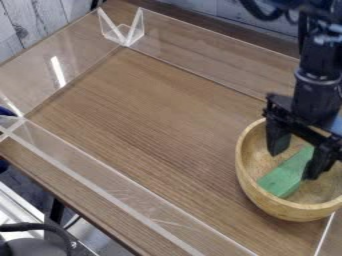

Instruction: Put the green block in the brown bowl

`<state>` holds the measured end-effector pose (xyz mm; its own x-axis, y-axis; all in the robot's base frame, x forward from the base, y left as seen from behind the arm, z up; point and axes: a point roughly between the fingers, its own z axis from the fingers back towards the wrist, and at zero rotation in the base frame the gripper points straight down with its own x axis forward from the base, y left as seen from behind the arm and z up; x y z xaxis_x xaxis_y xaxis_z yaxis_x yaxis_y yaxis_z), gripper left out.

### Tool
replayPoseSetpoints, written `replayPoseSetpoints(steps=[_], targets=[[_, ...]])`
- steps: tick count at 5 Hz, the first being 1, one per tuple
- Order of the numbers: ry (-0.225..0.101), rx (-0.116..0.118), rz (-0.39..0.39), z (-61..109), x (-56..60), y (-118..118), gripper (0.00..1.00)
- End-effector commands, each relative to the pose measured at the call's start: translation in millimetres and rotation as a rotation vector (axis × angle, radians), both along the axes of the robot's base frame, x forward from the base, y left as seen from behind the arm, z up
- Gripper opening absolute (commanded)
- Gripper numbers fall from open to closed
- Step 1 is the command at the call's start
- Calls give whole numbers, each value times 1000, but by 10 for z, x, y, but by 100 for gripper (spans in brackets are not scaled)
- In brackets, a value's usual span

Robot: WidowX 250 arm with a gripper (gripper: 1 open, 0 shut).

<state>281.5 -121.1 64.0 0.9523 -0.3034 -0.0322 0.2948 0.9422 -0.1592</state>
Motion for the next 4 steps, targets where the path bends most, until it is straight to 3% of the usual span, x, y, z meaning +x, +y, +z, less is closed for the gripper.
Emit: replayPoseSetpoints(steps=[1, 3, 4], targets=[[-121, -24, 26, 446, 118, 39, 100], [-209, -17, 101, 950, 152, 278, 100], [-236, -2, 149, 1138, 196, 458, 100]])
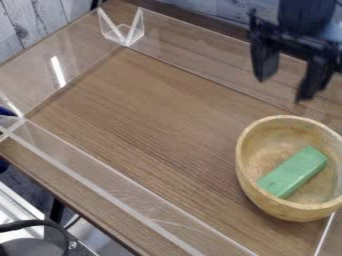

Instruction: Put the green block in the brown bowl

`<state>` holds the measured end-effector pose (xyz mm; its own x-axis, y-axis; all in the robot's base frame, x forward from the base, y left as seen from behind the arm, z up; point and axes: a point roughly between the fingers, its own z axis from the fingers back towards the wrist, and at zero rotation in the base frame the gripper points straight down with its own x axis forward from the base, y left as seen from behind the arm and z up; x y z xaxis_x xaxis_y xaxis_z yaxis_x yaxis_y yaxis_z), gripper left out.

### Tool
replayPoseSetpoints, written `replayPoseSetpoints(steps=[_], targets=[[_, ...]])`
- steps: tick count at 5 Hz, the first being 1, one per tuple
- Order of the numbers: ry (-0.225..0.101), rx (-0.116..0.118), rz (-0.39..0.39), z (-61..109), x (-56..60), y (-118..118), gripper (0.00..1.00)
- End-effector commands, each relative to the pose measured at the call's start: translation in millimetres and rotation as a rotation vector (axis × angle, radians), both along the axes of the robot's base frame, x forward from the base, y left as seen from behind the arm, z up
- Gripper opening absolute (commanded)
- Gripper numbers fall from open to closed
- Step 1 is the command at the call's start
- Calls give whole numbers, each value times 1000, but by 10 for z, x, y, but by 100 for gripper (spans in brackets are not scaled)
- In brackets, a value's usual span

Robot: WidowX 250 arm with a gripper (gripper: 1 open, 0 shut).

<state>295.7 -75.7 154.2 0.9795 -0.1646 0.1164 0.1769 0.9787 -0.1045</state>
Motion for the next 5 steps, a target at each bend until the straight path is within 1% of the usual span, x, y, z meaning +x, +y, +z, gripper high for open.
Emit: replayPoseSetpoints(steps=[1, 2, 3, 4, 5], targets=[[-64, -15, -27, 120, 48, -149, 0], [-47, -10, -57, 21, 54, -251, 0], [-12, -8, -94, -119, 3, -358, 0], [17, -7, -123, -289, -40, -441, 0], [44, -7, -139, -481, -76, -458, 0]])
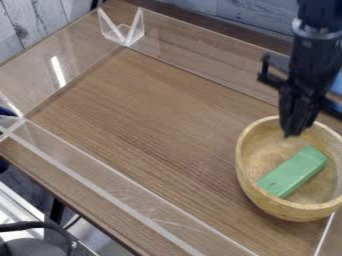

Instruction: Put the green block in the brown bowl

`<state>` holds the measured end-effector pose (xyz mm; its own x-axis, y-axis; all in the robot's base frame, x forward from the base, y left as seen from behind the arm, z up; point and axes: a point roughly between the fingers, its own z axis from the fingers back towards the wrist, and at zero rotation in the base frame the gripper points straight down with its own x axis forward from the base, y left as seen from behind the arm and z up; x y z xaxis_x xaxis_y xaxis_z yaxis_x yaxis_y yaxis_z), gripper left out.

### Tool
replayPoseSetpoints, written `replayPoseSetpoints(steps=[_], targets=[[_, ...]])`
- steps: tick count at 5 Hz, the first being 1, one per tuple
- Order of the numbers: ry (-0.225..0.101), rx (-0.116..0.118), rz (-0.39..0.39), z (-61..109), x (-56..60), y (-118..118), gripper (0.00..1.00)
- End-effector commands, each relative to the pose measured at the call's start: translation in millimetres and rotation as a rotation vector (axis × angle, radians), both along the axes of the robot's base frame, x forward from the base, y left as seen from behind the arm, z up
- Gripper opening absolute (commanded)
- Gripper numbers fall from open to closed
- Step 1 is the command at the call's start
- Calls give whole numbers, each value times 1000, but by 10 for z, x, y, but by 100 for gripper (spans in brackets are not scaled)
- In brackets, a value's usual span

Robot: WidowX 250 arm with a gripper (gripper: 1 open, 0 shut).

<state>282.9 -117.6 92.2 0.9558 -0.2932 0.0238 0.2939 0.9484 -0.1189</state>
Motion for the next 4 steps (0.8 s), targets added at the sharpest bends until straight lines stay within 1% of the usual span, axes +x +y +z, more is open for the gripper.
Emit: replayPoseSetpoints(steps=[1, 2, 3, 4], targets=[[-28, -17, -17, -35, 13, -47, 0], [-14, -16, -24, -142, -3, -45, 0], [-6, -14, -24, -187, 6, -43, 0], [-1, -12, -25, -161, 7, -39, 100]])
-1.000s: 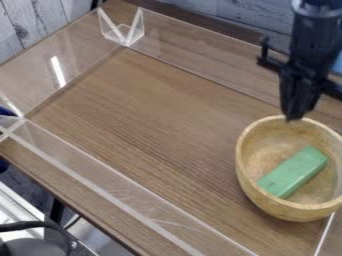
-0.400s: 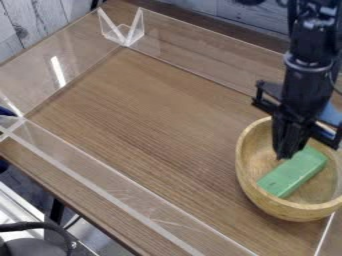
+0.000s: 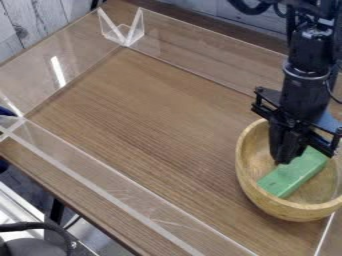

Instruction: Put the green block in the brown bowl

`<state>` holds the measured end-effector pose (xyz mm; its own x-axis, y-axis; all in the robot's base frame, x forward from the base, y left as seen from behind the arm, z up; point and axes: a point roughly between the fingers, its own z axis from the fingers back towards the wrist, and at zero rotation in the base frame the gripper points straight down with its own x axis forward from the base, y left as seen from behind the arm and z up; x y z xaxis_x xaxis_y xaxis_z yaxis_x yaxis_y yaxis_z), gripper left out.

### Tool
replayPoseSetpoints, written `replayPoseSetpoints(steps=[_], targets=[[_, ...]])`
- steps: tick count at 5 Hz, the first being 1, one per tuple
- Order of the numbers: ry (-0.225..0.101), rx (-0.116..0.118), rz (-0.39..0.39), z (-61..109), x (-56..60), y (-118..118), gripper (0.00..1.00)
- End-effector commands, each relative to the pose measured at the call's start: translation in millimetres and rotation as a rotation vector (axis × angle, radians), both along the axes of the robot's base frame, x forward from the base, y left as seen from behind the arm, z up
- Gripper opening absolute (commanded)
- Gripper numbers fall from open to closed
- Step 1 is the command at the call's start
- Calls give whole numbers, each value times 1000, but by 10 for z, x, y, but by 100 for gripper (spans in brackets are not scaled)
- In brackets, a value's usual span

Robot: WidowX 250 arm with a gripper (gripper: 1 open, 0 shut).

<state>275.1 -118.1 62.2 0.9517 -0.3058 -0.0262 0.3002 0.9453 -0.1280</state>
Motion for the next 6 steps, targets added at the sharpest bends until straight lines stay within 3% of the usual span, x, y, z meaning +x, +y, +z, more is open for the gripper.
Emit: replayPoseSetpoints(steps=[1, 4, 5, 6], targets=[[-46, -18, -12, 169, 83, -28, 100], [-55, -23, 5, 332, 79, 17, 100], [-81, -27, 14, 465, 70, 59, 100], [-141, -32, 38, 756, 68, 157, 100]])
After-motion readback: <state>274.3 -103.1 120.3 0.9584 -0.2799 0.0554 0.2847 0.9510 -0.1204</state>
